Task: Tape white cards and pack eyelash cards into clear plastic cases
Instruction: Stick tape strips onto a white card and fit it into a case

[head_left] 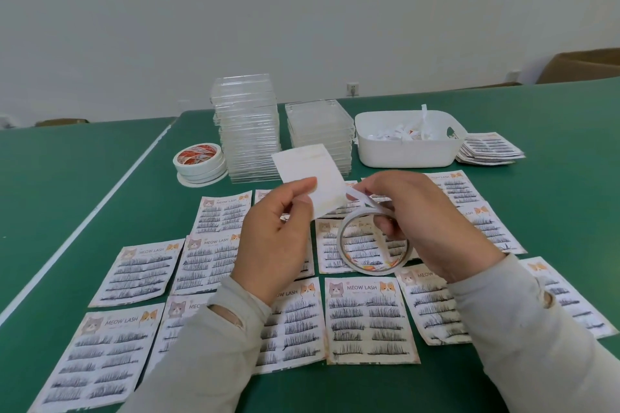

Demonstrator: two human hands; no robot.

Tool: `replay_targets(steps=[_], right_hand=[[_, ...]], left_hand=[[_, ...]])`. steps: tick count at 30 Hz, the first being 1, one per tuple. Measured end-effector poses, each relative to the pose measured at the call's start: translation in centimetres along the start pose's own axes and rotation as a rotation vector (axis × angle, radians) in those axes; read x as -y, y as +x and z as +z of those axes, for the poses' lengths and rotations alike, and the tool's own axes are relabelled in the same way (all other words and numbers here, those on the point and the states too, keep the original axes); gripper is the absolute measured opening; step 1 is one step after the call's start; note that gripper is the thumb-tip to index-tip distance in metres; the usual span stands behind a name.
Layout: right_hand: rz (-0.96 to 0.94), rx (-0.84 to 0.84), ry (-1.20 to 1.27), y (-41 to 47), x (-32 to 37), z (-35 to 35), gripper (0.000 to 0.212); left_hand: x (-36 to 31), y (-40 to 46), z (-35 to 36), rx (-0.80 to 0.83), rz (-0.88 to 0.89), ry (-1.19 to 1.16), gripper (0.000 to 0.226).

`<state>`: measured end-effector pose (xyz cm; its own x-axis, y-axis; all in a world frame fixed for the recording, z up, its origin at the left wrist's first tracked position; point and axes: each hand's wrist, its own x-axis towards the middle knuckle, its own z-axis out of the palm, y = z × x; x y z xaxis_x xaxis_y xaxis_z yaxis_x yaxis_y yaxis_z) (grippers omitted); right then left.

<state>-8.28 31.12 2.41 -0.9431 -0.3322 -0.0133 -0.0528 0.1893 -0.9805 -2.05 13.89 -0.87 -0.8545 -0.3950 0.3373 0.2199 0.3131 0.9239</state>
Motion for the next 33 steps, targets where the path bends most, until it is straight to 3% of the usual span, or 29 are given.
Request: replay_targets(steps=[8,14,19,33], right_hand=[[-0.080,0.141,-0.067,-1.1,0.8,0.8,0.030],[-0.202,0.096,-0.169,-1.2,0.5,1.0,0.029],[-0.300,0.030,-0.379,-1.1,0.5,0.6,0.017],[-0.205,0.104,-0.276,-0.6,0.2,-0.9,0.010]], left_hand=[[-0.8,-0.6,0.1,0.060,0.161,0.053,0.025],[-0.8,-0.7,0.0,0.028,0.315,0.189,0.011],[-0.3,-0.6,-0.1,0.032,0.451,0.314,0.015],[-0.6,-0.3,-0.2,0.060,0.165,0.053,0.019]])
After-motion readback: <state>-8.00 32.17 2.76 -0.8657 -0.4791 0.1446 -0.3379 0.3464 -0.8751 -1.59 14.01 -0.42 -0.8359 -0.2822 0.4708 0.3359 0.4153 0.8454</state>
